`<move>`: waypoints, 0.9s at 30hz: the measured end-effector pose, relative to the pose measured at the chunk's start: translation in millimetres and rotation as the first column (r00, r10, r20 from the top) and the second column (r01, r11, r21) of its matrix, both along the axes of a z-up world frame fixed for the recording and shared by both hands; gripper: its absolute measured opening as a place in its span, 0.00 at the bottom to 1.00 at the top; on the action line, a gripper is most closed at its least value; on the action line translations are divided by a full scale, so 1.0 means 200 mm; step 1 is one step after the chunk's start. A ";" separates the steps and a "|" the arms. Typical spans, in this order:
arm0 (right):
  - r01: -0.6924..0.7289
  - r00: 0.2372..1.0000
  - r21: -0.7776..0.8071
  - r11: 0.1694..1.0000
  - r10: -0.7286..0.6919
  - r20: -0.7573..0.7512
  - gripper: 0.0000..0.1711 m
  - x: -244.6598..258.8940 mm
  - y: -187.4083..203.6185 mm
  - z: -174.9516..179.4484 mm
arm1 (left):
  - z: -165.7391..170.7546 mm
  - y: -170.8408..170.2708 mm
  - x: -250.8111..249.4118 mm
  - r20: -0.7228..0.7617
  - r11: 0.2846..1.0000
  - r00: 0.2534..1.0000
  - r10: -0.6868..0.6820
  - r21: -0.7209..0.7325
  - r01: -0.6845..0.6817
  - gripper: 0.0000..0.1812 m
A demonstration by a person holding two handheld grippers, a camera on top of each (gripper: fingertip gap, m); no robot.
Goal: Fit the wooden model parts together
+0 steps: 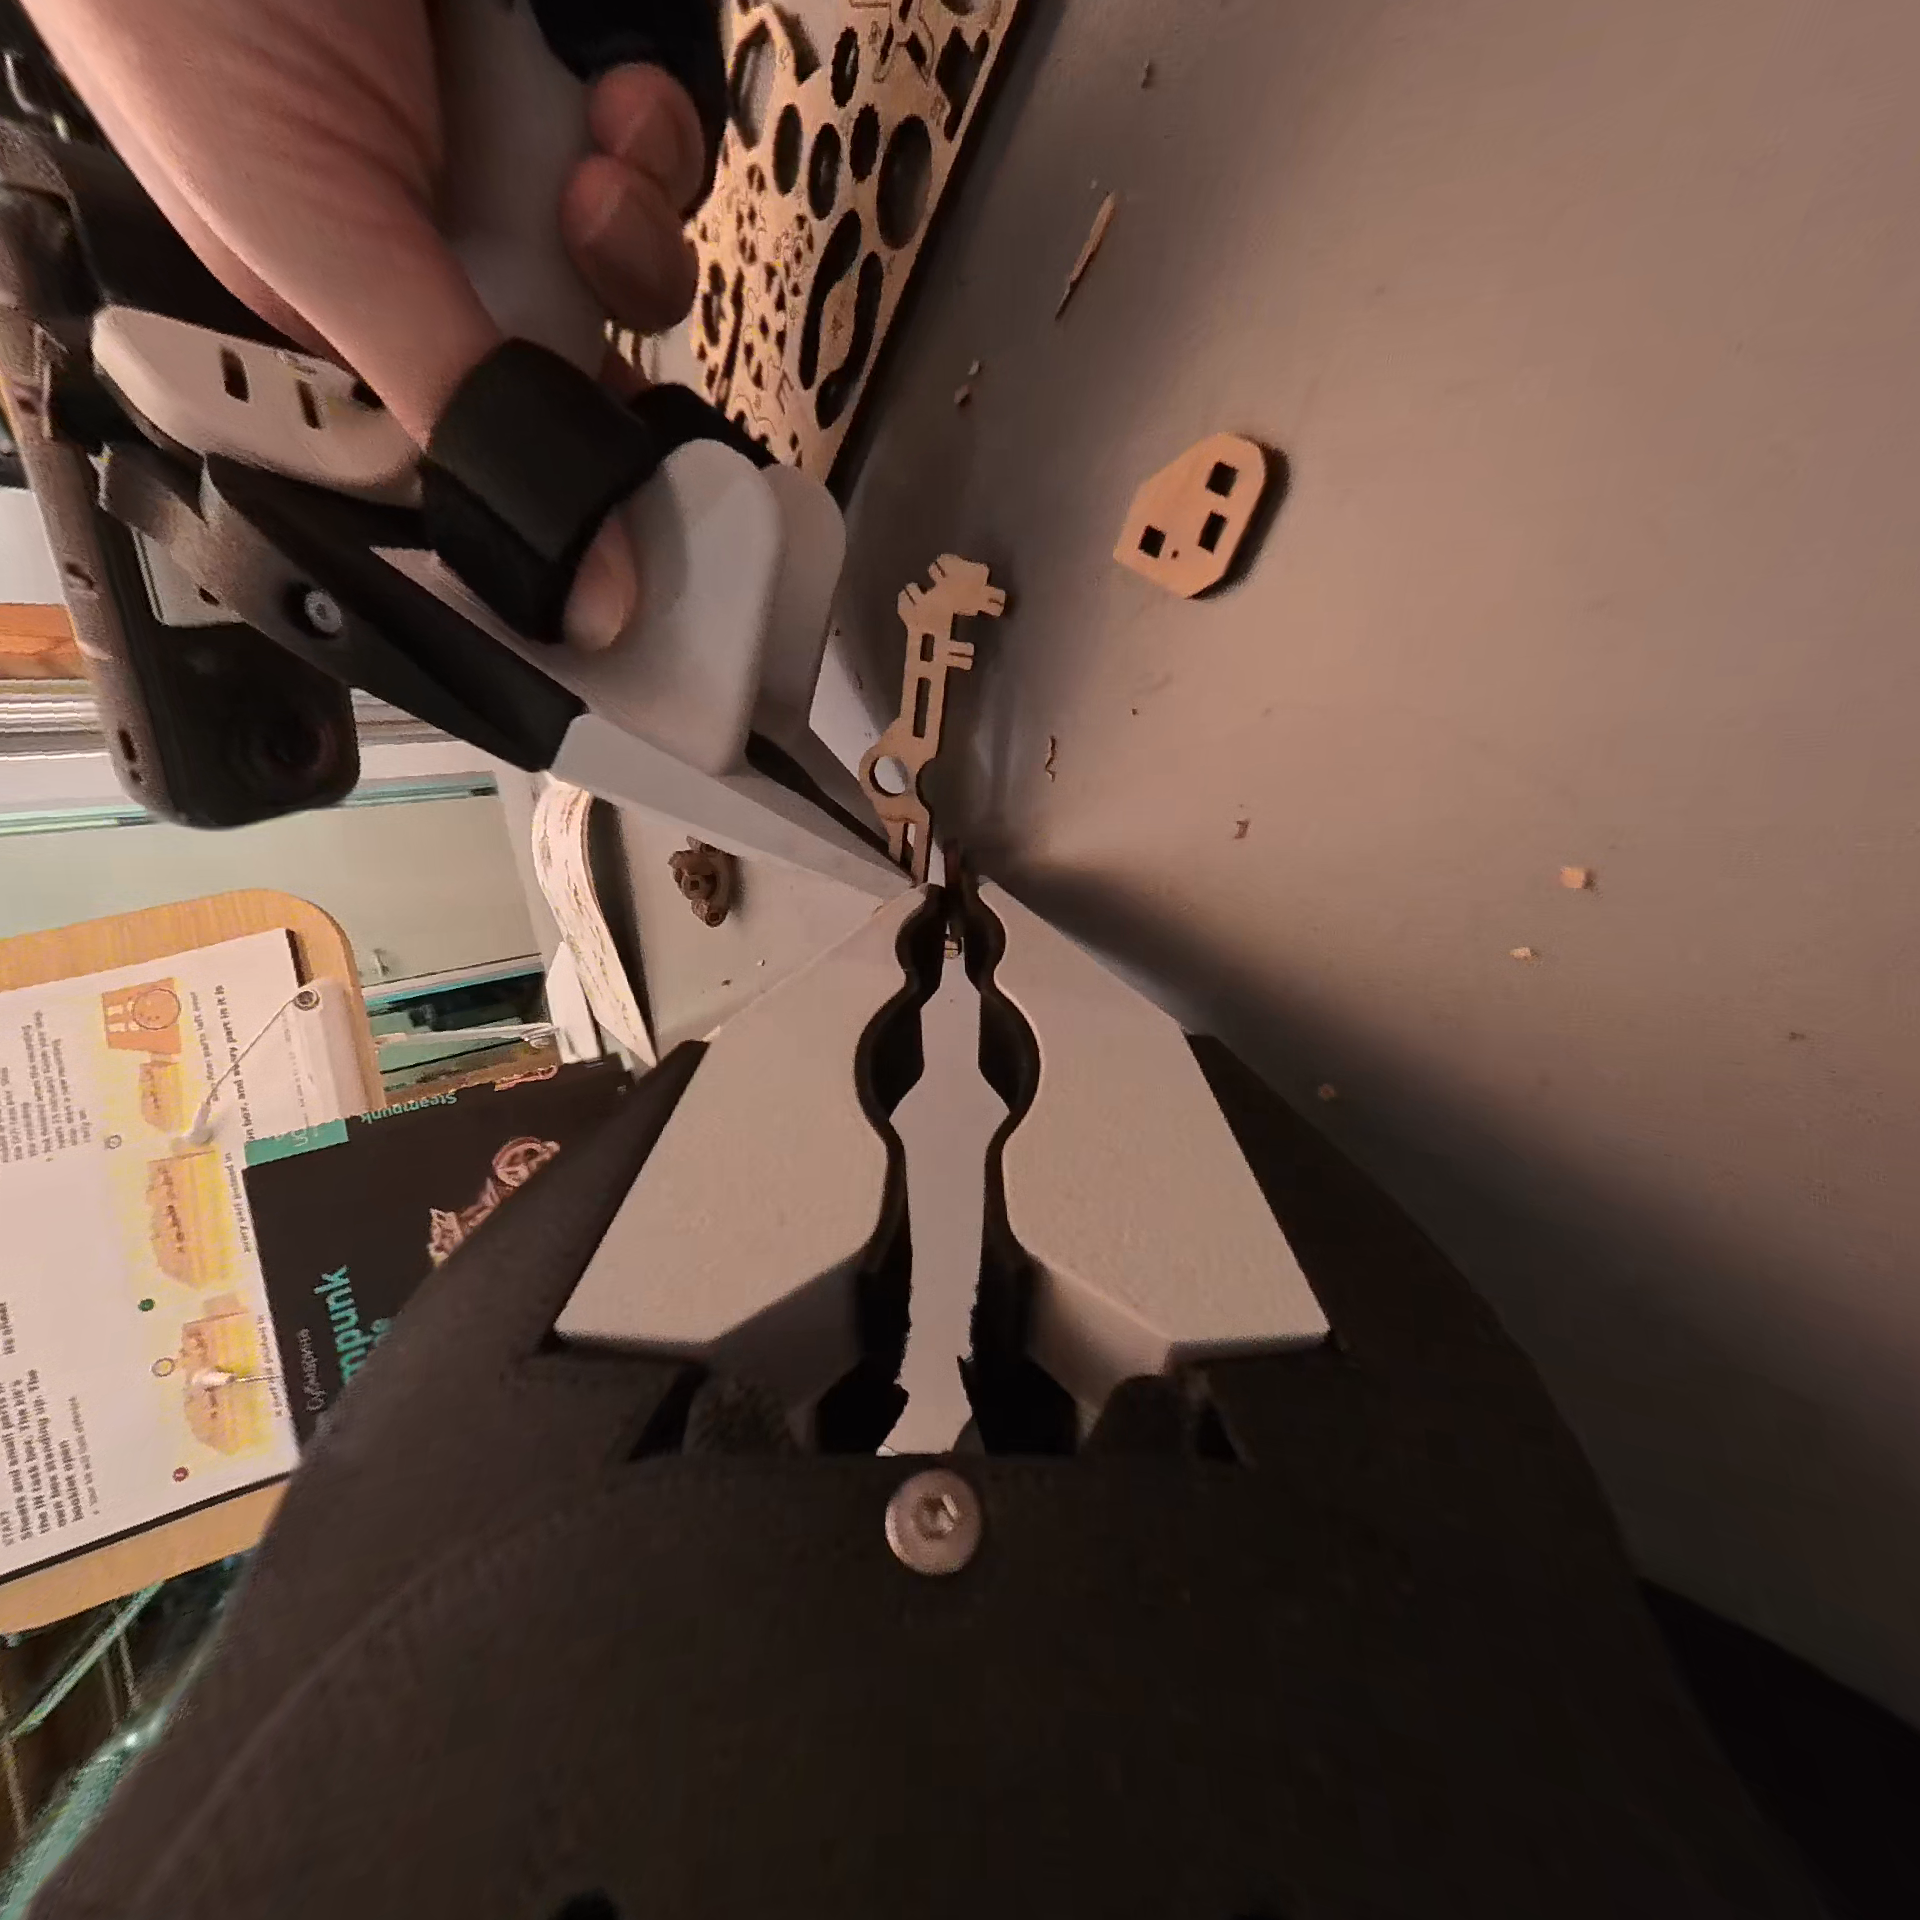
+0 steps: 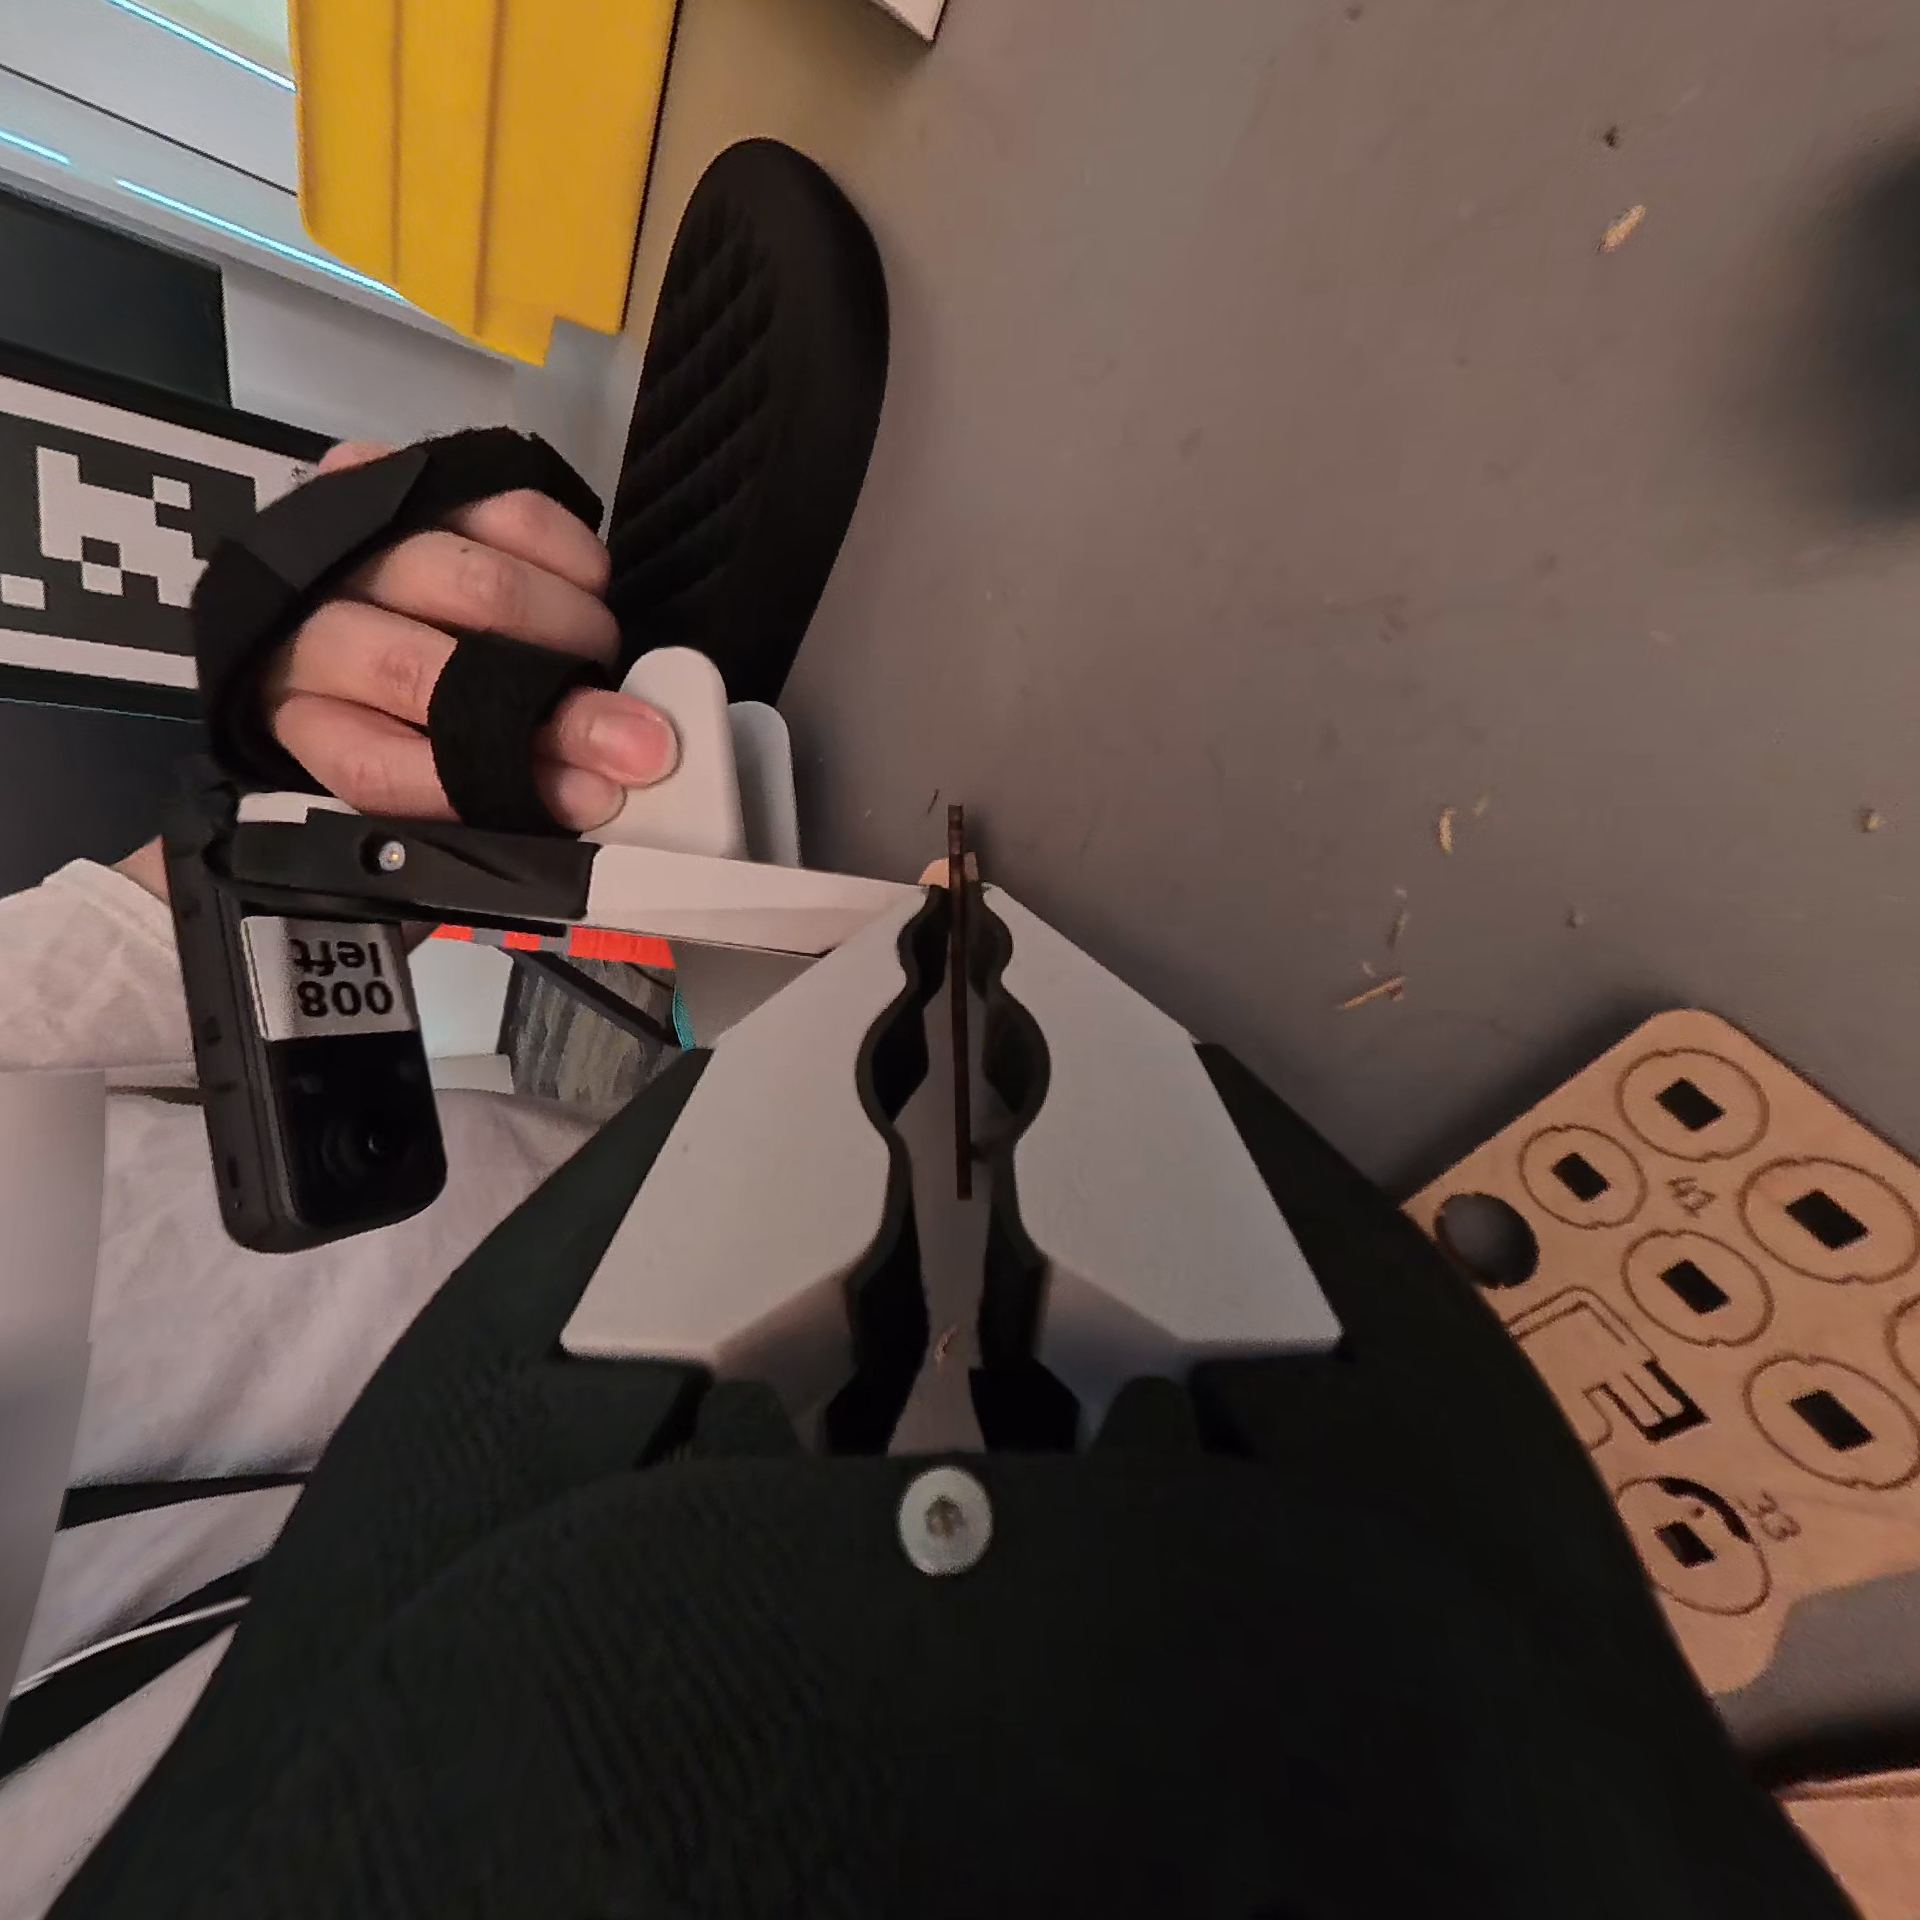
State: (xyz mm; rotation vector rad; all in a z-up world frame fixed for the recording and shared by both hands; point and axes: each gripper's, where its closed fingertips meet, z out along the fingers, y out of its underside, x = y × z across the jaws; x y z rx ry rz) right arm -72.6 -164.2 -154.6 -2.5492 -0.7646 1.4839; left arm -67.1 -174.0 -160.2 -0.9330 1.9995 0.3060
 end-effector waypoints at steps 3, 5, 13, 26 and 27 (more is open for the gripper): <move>-0.022 1.000 0.008 1.000 0.022 0.011 0.01 0.00 0.00 0.00 | 0.00 0.00 0.00 -0.006 0.999 1.000 -0.025 0.044 0.025 0.00; -0.035 0.999 0.010 0.999 0.034 0.015 0.01 0.00 0.00 0.00 | 0.00 -0.01 0.00 -0.006 0.997 0.999 -0.039 0.067 0.040 0.00; -0.044 0.998 0.068 0.997 0.040 0.051 0.01 0.00 0.00 0.00 | 0.00 0.00 0.00 -0.012 0.975 0.997 -0.077 0.208 0.077 0.00; 0.033 0.990 0.097 0.995 -0.019 -0.140 0.01 0.05 0.01 0.11 | 0.10 0.01 0.05 0.020 0.917 0.987 -0.161 0.373 0.142 0.00; 0.036 0.986 0.087 0.996 -0.021 -0.167 0.01 0.05 0.01 0.14 | 0.12 0.01 0.05 0.031 0.909 0.986 -0.166 0.392 0.141 0.00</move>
